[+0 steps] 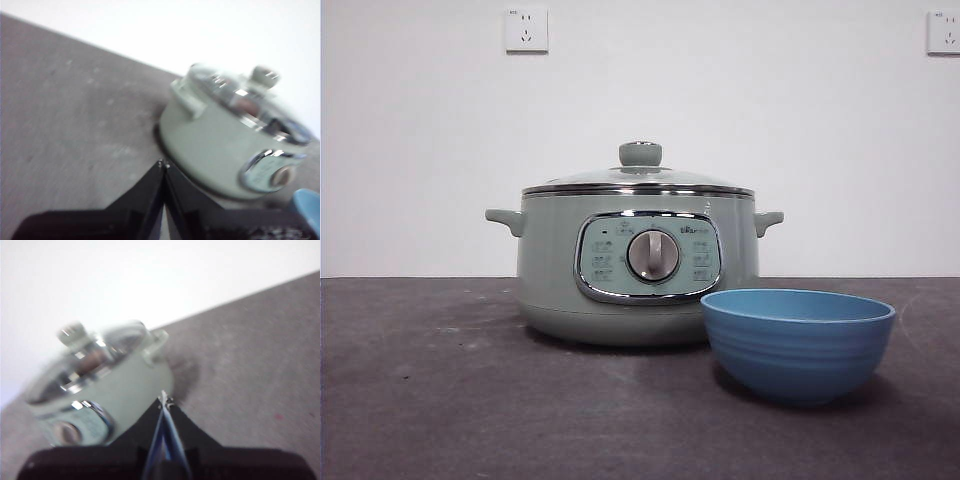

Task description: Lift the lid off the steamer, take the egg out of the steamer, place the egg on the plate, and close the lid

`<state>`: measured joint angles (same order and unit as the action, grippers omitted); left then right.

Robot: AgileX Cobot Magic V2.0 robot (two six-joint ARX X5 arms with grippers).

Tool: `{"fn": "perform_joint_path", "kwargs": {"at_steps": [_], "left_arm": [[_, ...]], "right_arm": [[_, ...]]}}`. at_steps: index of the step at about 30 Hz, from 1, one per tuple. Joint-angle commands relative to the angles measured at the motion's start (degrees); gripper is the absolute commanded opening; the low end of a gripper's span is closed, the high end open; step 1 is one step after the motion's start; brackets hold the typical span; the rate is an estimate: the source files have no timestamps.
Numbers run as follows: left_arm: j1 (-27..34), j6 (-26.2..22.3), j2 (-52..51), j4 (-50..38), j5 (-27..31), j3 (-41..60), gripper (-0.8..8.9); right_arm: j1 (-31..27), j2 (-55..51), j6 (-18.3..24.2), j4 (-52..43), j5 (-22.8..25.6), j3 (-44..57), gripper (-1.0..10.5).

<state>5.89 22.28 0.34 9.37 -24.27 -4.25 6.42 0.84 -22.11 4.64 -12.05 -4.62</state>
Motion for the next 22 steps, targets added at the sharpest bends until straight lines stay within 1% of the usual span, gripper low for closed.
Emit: {"fn": "perform_joint_path", "kwargs": {"at_steps": [1, 3, 7, 10, 13, 15, 18, 20, 22], "left_arm": [[0.11, 0.74, 0.07, -0.15, -1.33, -3.41, -0.08], [0.11, 0.72, 0.57, 0.61, -1.64, -6.21, -0.08], [0.11, 0.68, 2.6, 2.43, -3.13, -11.61, -0.08], [0.11, 0.42, 5.09, 4.52, -5.18, -15.96, -0.08], [0.11, 0.0, 8.07, 5.9, -8.41, -20.2, -0.08], [0.11, -0.04, 10.49, 6.21, -11.91, -22.91, -0.08], [0.11, -0.59, 14.27, 6.97, -16.7, -26.58, -0.08], [0.11, -1.79, 16.59, 8.22, -18.53, -28.92, -0.08], [0.11, -4.02, 18.75, 10.73, -19.61, -31.41, -0.08]], "right_arm": [[0.02, 1.31, -2.56, -0.61, -0.13, -3.02, -0.1], [0.02, 3.13, -2.51, -0.48, -0.72, -5.73, -0.1], [0.02, 8.44, -2.12, 0.87, -3.78, -12.09, -0.1], [0.02, 13.68, 0.57, 3.65, -7.63, -18.16, -0.1], [0.04, 19.19, 5.46, 7.67, -13.09, -24.9, -0.1], [0.04, 22.84, 9.27, 11.02, -16.83, -29.81, -0.1], [0.07, 27.8, 13.6, 16.7, -21.27, -36.87, -0.1], [0.07, 30.73, 16.06, 21.03, -23.5, -41.2, -0.1], [0.07, 33.48, 19.08, 26.58, -24.9, -45.57, -0.1]]}}
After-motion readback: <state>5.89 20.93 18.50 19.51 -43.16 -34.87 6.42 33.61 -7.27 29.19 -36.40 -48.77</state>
